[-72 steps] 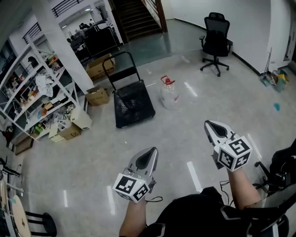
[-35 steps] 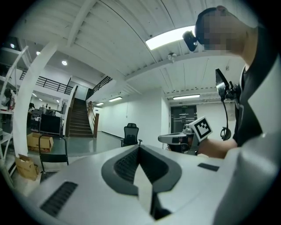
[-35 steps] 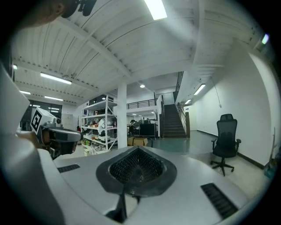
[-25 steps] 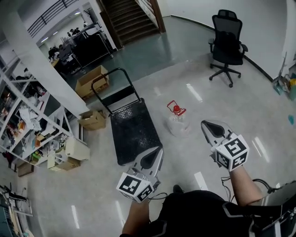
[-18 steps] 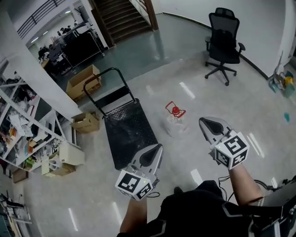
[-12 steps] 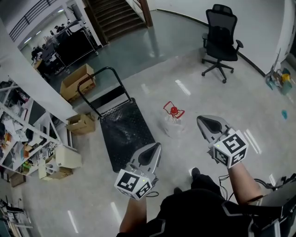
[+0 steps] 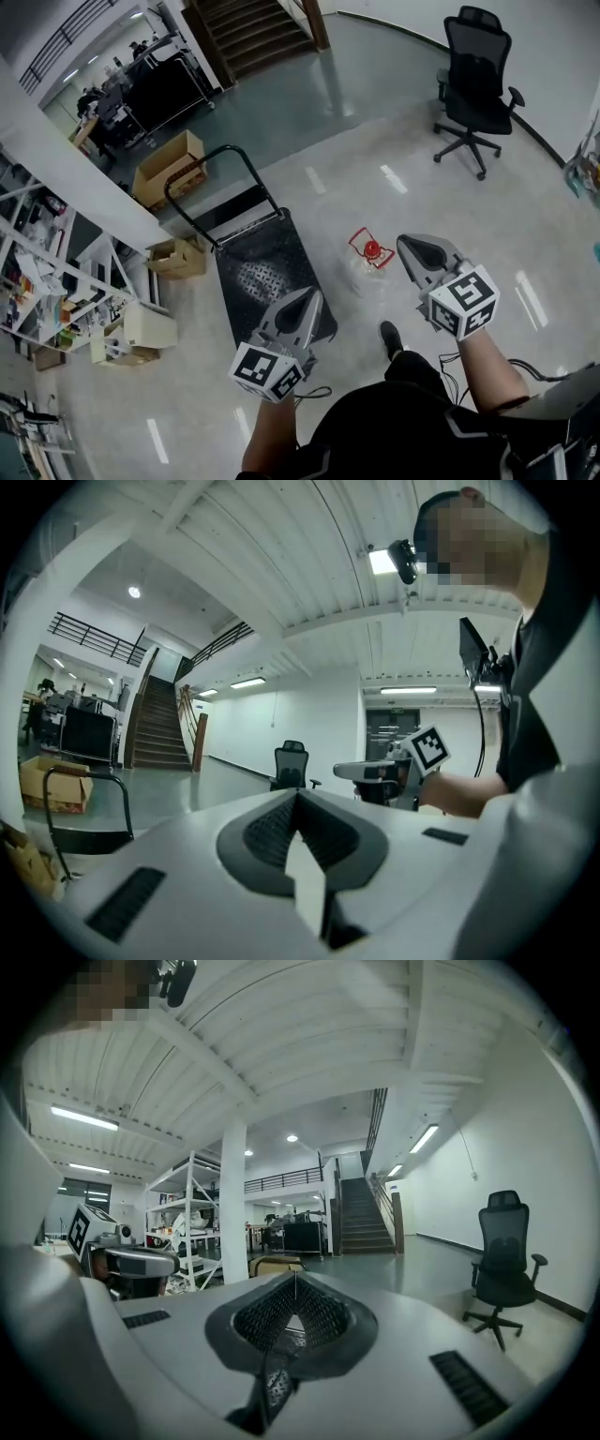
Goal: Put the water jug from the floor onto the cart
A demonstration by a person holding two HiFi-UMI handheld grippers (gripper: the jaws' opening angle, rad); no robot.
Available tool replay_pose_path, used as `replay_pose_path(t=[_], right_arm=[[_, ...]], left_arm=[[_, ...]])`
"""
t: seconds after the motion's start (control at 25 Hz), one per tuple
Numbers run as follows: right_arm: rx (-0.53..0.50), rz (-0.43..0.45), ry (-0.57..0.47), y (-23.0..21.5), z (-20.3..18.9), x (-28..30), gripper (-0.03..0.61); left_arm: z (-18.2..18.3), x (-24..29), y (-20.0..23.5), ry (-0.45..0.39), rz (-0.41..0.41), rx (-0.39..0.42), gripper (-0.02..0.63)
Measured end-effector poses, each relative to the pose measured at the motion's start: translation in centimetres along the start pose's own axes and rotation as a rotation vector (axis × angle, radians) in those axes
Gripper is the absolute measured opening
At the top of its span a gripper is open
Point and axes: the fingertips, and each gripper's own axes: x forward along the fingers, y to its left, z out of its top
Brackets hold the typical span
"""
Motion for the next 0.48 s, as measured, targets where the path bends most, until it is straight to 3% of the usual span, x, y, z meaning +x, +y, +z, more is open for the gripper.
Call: replay_pose_path(t=[0.48], right_arm=[[0.033,0.089,-0.021,-14.0,2.1,12.8,0.003]], left_arm=[[2.3,15.9,10.3,0.024,0.076,-0.035,-0.001]])
